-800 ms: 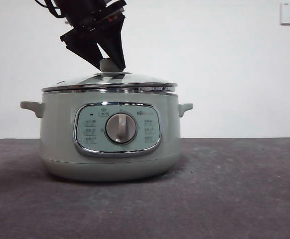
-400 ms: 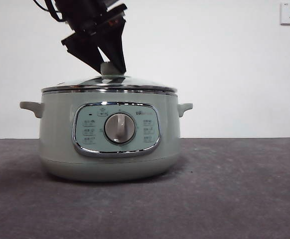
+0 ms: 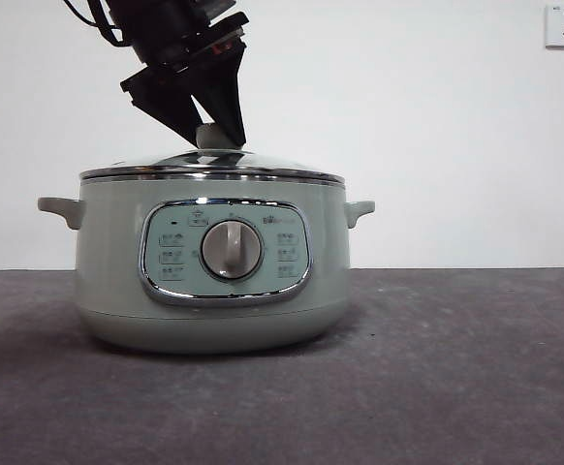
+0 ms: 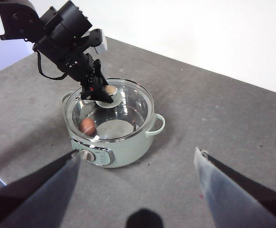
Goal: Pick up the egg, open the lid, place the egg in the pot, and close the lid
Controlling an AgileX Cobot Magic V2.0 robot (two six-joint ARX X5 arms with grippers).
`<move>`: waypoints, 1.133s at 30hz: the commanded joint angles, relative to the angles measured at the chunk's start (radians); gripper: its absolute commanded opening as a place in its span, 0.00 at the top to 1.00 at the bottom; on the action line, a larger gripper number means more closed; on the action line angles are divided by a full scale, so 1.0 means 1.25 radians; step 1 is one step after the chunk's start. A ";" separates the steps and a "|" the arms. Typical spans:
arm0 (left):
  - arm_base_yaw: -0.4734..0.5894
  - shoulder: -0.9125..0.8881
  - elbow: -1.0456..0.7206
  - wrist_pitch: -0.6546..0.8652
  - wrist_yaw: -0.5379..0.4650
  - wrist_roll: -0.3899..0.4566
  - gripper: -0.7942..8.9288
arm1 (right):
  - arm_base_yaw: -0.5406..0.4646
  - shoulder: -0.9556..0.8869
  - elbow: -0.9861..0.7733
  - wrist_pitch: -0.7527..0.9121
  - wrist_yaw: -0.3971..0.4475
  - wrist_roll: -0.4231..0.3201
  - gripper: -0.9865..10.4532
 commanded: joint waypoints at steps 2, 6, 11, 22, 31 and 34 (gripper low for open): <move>0.008 0.009 -0.002 -0.027 -0.009 0.006 0.60 | 0.000 -0.003 -0.004 -0.019 0.003 0.009 0.56; 0.008 0.009 -0.002 -0.016 -0.009 0.006 0.40 | 0.000 -0.003 -0.004 -0.019 0.003 0.009 0.56; 0.016 0.009 0.003 -0.010 -0.009 0.006 0.40 | 0.000 -0.003 -0.004 -0.019 0.003 0.009 0.56; 0.019 0.005 0.136 -0.165 -0.007 0.006 0.40 | 0.000 -0.003 -0.004 -0.019 0.003 0.009 0.56; 0.019 -0.096 0.275 -0.372 0.105 -0.041 0.41 | 0.000 -0.002 -0.005 -0.019 0.003 0.009 0.56; 0.019 -0.165 0.275 -0.372 0.121 -0.061 0.41 | 0.000 -0.002 -0.007 -0.019 0.003 0.009 0.56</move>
